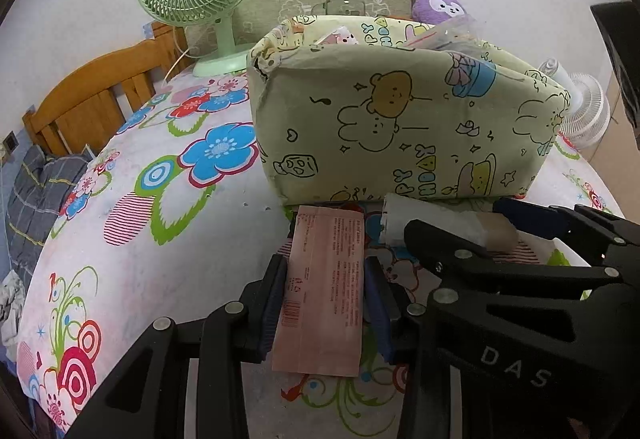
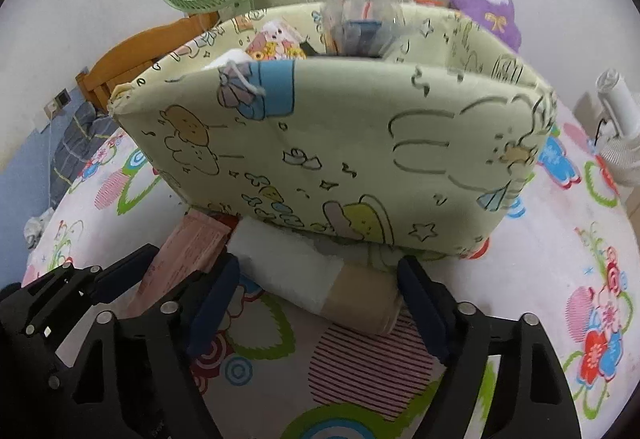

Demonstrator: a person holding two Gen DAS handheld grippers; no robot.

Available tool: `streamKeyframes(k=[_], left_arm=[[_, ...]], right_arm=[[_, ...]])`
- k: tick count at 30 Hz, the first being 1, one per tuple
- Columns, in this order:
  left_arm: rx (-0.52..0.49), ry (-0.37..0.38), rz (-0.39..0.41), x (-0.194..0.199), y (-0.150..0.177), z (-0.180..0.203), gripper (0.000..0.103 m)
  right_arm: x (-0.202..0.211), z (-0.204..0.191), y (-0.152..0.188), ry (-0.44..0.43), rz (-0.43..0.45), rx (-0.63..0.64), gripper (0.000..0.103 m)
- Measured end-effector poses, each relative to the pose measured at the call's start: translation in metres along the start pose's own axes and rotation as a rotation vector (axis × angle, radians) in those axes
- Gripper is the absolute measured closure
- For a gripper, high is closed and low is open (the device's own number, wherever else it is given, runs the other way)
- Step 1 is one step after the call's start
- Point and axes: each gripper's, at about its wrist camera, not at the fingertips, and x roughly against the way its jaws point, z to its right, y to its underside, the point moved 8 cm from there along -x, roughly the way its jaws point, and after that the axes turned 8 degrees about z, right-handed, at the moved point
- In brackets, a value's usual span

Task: Organize soft objects
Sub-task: 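Grasp the white rolled item with the right tool while the left tool holds the pink packet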

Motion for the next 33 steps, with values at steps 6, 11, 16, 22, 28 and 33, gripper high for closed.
streamKeyframes(k=[6,11,16,22,28,33], left_arm=[[-0.015,-0.008,0.005,0.003,0.002,0.002,0.064],[-0.014,0.001,0.001,0.006,0.005,0.005,0.064],[-0.009,0.015,-0.004,0.009,0.007,0.008,0.064],[-0.006,0.031,-0.007,0.015,0.010,0.015,0.064],[-0.012,0.037,0.011,0.024,0.008,0.021,0.064],[-0.017,0.039,0.014,0.030,0.010,0.025,0.064]], right_arm=[[0.004,-0.007,0.002,-0.026,-0.004,0.005,0.040],[0.009,-0.009,0.006,-0.024,-0.002,0.000,0.043],[0.017,-0.007,0.009,-0.019,0.004,-0.006,0.044],[0.027,-0.002,0.014,0.016,0.008,-0.009,0.045],[0.040,0.000,0.015,0.019,0.025,-0.020,0.047],[0.046,0.003,0.017,0.021,0.030,-0.027,0.048]])
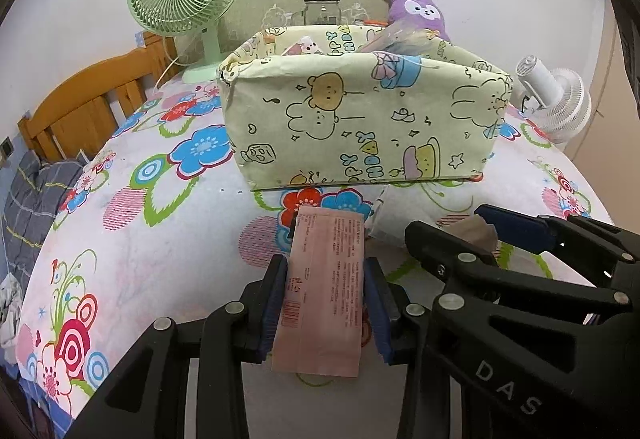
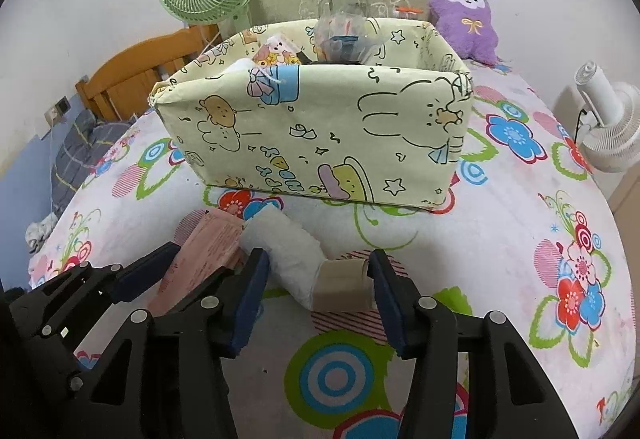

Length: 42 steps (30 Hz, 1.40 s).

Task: Organize soft objects
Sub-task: 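Grasp the white rolled item with the right tool while the left tool holds the pink packet, then lift and carry the pink packet and white roll over the basket with both tools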

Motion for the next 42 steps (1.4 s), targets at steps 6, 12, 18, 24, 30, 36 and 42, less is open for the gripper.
streamKeyframes(k=[6,12,18,24,30,36,42], left_arm=[[-0.005,0.004,-0.004,0.001,0.003,0.001,0.064],[-0.004,0.003,-0.005,0.003,0.007,0.003,0.064],[0.001,0.008,0.003,0.007,0.003,0.003,0.064],[0.004,0.014,0.021,0.013,-0.007,0.001,0.064],[0.004,0.015,0.038,0.020,-0.016,0.001,0.064],[-0.001,0.016,0.069,0.032,-0.031,0.002,0.064],[-0.004,0.017,0.104,0.045,-0.048,0.003,0.064]], right_arm=[[0.005,0.002,0.007,0.009,-0.009,-0.018,0.048],[0.007,0.002,0.010,0.012,-0.010,-0.021,0.048],[0.011,0.001,0.007,0.010,0.000,-0.027,0.048],[0.018,0.000,-0.002,0.013,0.019,-0.025,0.048],[0.025,-0.001,-0.011,0.013,0.037,-0.021,0.048],[0.038,-0.002,-0.024,0.012,0.062,-0.019,0.048],[0.054,-0.003,-0.042,0.017,0.103,-0.013,0.048]])
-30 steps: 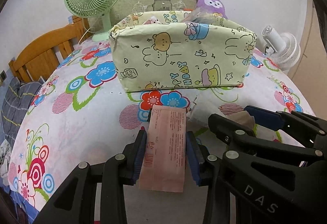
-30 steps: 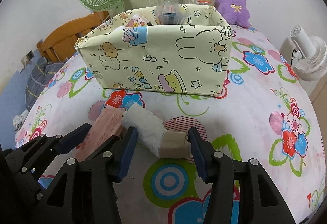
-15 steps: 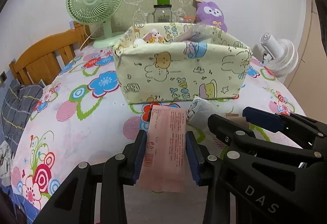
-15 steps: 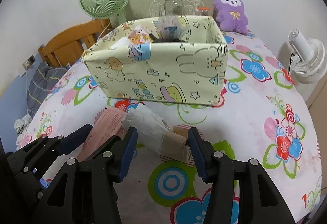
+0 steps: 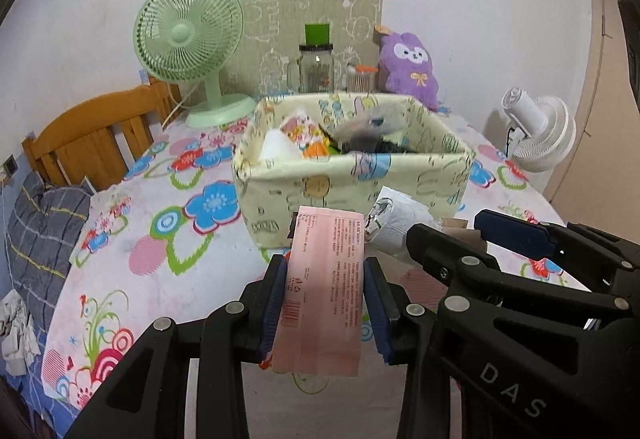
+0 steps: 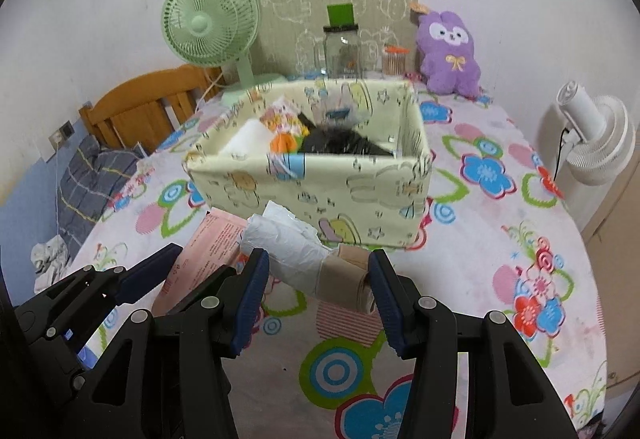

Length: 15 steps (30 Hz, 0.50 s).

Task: Organize soft objects
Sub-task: 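Lift and carry the pink packet and white roll over the basket with both tools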

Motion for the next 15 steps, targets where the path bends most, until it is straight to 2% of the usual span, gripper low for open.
streamKeyframes(k=[15], left_arm=[[-0.009,0.006,0.066,0.019,-0.038,0.000,0.064]], right_arm=[[0.024,-0.002,-0.036,0.002,0.067,0.001,0.048]])
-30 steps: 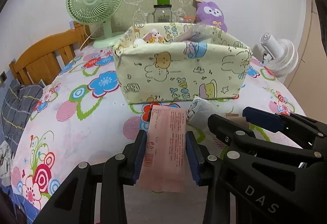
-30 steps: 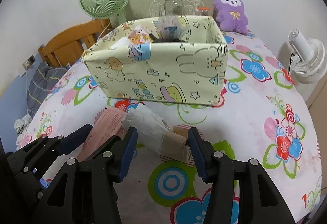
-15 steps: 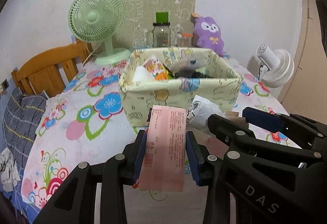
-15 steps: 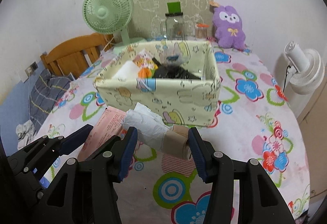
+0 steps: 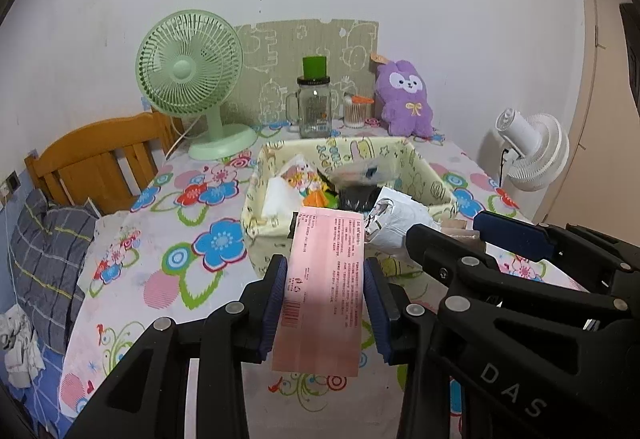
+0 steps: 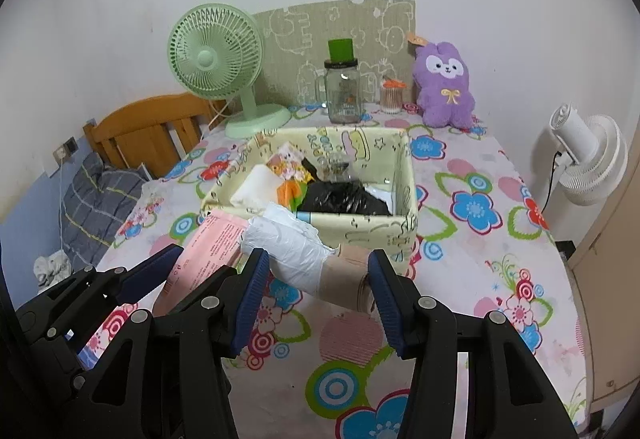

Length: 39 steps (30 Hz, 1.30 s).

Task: Organize soft objects
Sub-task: 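Lift and carry the pink packet and white roll over the basket with both tools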

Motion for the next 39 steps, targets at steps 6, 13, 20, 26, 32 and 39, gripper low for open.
streamKeyframes(k=[6,13,20,26,32,39], left_arm=[[-0.005,0.002,0.019,0.004,-0.011,0.001,0.064],[-0.008,0.005,0.037,0.002,-0.022,0.001,0.064],[0.000,0.004,0.047,-0.007,-0.034,-0.002,0.064],[0.000,0.002,0.051,-0.017,-0.040,-0.004,0.064],[0.006,-0.007,0.049,-0.030,-0.049,-0.009,0.064],[0.012,-0.010,0.050,-0.046,-0.058,-0.011,0.064]], right_arm=[[0.005,0.000,-0.012,0.005,0.020,0.001,0.048],[0.005,0.001,-0.025,0.009,0.036,0.002,0.048],[-0.002,0.002,-0.037,0.015,0.048,0.012,0.048],[-0.013,0.004,-0.047,0.018,0.052,0.017,0.048],[-0.027,0.006,-0.056,0.012,0.047,0.015,0.048],[-0.042,0.008,-0.065,0.008,0.048,0.012,0.048]])
